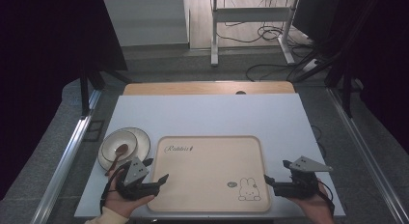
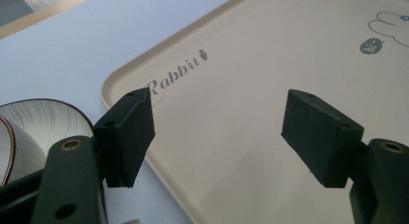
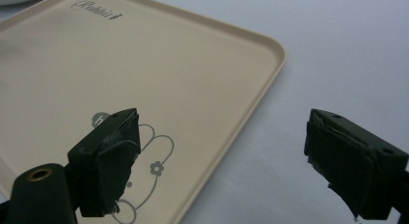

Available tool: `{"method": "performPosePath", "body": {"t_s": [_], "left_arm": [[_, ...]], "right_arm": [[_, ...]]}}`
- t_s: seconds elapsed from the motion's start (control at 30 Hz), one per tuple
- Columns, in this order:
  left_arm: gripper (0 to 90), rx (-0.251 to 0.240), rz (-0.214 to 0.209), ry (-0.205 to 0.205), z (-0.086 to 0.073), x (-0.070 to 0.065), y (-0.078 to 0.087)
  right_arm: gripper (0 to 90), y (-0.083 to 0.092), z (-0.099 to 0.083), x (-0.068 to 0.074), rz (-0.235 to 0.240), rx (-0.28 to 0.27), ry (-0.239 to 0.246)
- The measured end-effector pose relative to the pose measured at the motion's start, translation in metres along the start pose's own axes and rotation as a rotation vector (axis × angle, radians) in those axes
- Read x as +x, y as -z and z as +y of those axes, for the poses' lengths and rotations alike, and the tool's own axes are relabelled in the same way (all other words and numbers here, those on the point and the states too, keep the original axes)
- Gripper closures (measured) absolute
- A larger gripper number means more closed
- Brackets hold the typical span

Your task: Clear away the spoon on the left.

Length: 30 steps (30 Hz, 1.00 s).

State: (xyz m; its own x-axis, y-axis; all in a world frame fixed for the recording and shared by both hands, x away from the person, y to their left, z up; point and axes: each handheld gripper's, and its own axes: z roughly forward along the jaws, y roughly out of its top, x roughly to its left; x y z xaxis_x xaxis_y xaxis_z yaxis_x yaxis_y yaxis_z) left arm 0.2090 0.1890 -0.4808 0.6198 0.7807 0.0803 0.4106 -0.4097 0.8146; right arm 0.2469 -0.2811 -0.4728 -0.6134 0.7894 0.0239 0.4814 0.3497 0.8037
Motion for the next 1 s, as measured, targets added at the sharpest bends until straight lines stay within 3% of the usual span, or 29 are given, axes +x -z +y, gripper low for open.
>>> {"method": "performPosePath", "body": {"t_s": [0.3,1.0], "left_arm": [[26.8,-0.003,0.002,0.007,-0.0007,0.002,-0.0007],[27.0,-0.015,0.017,-0.014,-0.0039,0.0005,0.0077]], "right_arm": [[12.8,0.0013,0.0007,-0.0038,0.005,-0.01,-0.028],[14.0,0.0014,0.0025,0.0006,-0.002,-0.003,0.008]]}}
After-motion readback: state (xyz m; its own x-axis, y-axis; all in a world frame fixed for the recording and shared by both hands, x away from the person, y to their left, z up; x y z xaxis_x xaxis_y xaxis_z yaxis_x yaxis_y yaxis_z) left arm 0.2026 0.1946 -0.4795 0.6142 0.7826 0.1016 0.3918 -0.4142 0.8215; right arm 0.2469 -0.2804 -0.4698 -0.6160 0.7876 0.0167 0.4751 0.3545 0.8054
